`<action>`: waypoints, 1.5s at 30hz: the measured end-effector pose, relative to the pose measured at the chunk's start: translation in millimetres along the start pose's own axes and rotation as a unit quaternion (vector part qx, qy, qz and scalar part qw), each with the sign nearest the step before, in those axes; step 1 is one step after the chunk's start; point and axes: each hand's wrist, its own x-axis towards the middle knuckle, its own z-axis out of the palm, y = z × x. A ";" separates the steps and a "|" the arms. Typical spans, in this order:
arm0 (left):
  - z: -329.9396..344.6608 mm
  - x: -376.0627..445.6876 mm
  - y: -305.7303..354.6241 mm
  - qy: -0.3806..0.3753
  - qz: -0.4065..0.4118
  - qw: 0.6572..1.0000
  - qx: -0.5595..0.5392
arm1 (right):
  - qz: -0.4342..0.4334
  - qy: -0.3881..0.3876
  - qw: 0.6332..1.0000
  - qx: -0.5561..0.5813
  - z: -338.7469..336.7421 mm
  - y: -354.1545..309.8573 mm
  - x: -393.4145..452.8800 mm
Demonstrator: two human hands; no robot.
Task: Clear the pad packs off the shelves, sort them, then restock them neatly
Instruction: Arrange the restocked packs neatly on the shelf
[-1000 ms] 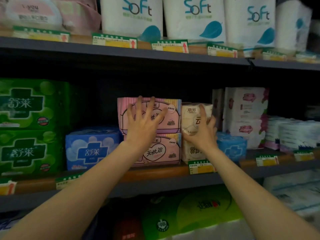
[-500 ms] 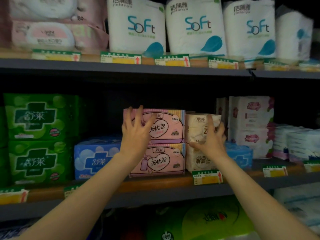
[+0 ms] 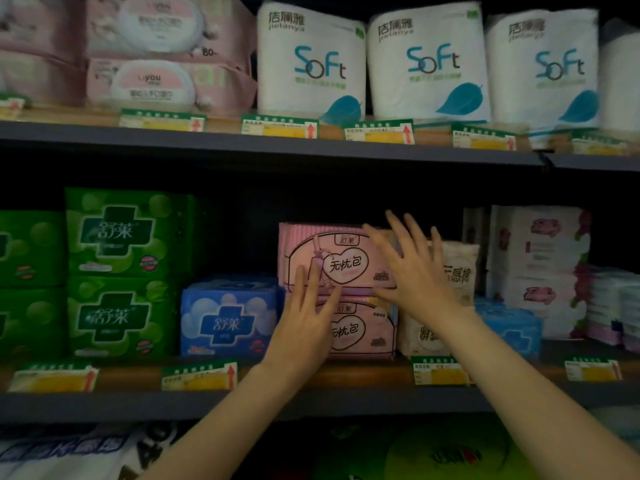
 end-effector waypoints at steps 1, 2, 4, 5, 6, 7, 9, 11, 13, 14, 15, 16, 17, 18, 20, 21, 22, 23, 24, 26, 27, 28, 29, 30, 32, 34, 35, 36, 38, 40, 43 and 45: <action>-0.8 -1.9 -0.3 -0.036 -0.005 0.999 -0.016 | -0.002 -0.031 1.000 -0.005 0.9 -4.5 2.8; -3.1 -1.9 -3.0 -0.072 -0.017 0.997 -0.038 | 0.004 -0.052 0.999 -0.008 2.4 -7.2 4.6; -11.7 -0.1 -4.7 -0.085 -0.010 0.995 -0.044 | 0.023 -0.056 0.998 -0.011 4.7 -10.0 5.3; -14.4 0.6 -5.8 -0.080 0.000 0.996 -0.046 | 0.032 -0.052 0.998 -0.010 4.9 -11.3 5.4; -13.2 -0.1 -8.5 -0.080 0.007 0.995 -0.053 | 0.039 -0.053 0.998 -0.011 5.0 -13.0 5.2; -13.7 -0.6 -10.5 -0.075 0.006 0.995 -0.064 | 0.046 -0.058 0.997 -0.014 5.1 -14.3 5.0; -13.8 -4.2 -15.1 -0.031 -0.004 0.996 -0.080 | 0.054 -0.059 0.997 -0.021 6.8 -15.0 5.8; -16.5 -9.7 -19.9 0.027 -0.028 0.996 -0.084 | 0.060 -0.055 0.996 -0.023 7.5 -15.5 5.7; -20.4 -11.7 -26.5 0.064 -0.059 0.994 -0.067 | 0.065 -0.058 0.996 -0.028 8.6 -16.4 6.5; -22.5 -12.0 -30.5 0.068 -0.086 0.992 -0.064 | 0.069 -0.062 0.995 -0.032 8.4 -17.0 7.4; -25.3 -12.7 -35.1 0.067 -0.113 0.989 -0.062 | 0.072 -0.065 0.995 -0.037 7.8 -17.6 8.3; -26.9 -13.8 -42.3 0.064 -0.128 0.988 -0.054 | 0.077 -0.066 0.994 -0.039 7.6 -18.1 9.1; -28.7 -13.7 -49.7 0.060 -0.135 0.988 -0.039 | 0.081 -0.069 0.994 -0.039 6.3 -19.5 9.8; -31.5 -14.9 -56.0 0.036 -0.142 0.989 -0.028 | 0.085 -0.078 0.993 -0.041 4.7 -21.6 9.8; -35.8 -16.5 -69.2 -0.025 -0.164 0.986 -0.015 | 0.091 -0.100 0.990 -0.045 0.1 -25.6 10.6; -35.9 -17.0 -75.6 -0.047 -0.170 0.984 -0.007 | 0.092 -0.110 0.989 -0.042 -4.0 -28.3 11.7; -36.5 -16.5 -80.5 -0.068 -0.181 0.981 -0.005 | 0.085 -0.109 0.990 -0.032 -7.9 -31.6 13.7; -37.8 -15.2 -83.9 -0.077 -0.193 0.978 -0.013 | 0.064 -0.096 0.993 -0.018 -11.4 -35.5 17.0; -37.4 -12.1 -86.6 -0.078 -0.203 0.976 -0.032 | 0.033 -0.077 0.996 -0.001 -14.3 -40.4 20.8; -37.4 -2.0 -90.4 -0.073 -0.212 0.972 -0.075 | -0.032 -0.057 0.998 0.019 -18.9 -50.7 29.6; -37.5 4.1 -91.3 -0.068 -0.216 0.969 -0.096 | -0.056 -0.067 0.996 0.010 -20.0 -55.5 34.0; -37.1 10.7 -91.3 -0.059 -0.217 0.968 -0.113 | -0.069 -0.085 0.994 -0.009 -19.6 -59.0 37.8; -37.3 17.2 -89.9 -0.046 -0.219 0.967 -0.123 | -0.071 -0.105 0.992 -0.021 -17.6 -61.1 40.3; -36.4 23.4 -87.8 -0.034 -0.221 0.966 -0.126 | -0.065 -0.121 0.990 -0.025 -14.4 -62.6 41.6; -31.3 32.9 -80.8 -0.019 -0.221 0.968 -0.116 | -0.053 -0.126 0.990 -0.023 -10.0 -63.3 41.1; -24.8 39.5 -73.8 -0.033 -0.220 0.971 -0.090 | -0.053 -0.121 0.991 -0.027 -9.9 -62.7 40.1; -22.9 43.1 -71.6 -0.043 -0.221 0.970 -0.086 | -0.052 -0.124 0.991 -0.025 -11.3 -62.8 40.4; -21.2 48.1 -70.8 -0.053 -0.225 0.969 -0.091 | -0.052 -0.126 0.990 -0.024 -11.7 -62.7 41.0; -19.9 61.0 -72.3 -0.061 -0.236 0.962 -0.121 | -0.056 -0.123 0.990 -0.029 -11.3 -62.2 43.2; -16.0 74.5 -76.4 -0.065 -0.240 0.957 -0.150 | -0.060 -0.122 0.990 -0.031 -9.8 -61.2 43.5; -8.6 90.7 -77.6 -0.100 -0.221 0.958 -0.154 | -0.057 -0.133 0.989 -0.019 -8.1 -58.7 44.8; -5.2 97.6 -74.7 -0.113 -0.221 0.952 -0.178 | -0.056 -0.139 0.988 -0.019 -7.2 -57.1 46.4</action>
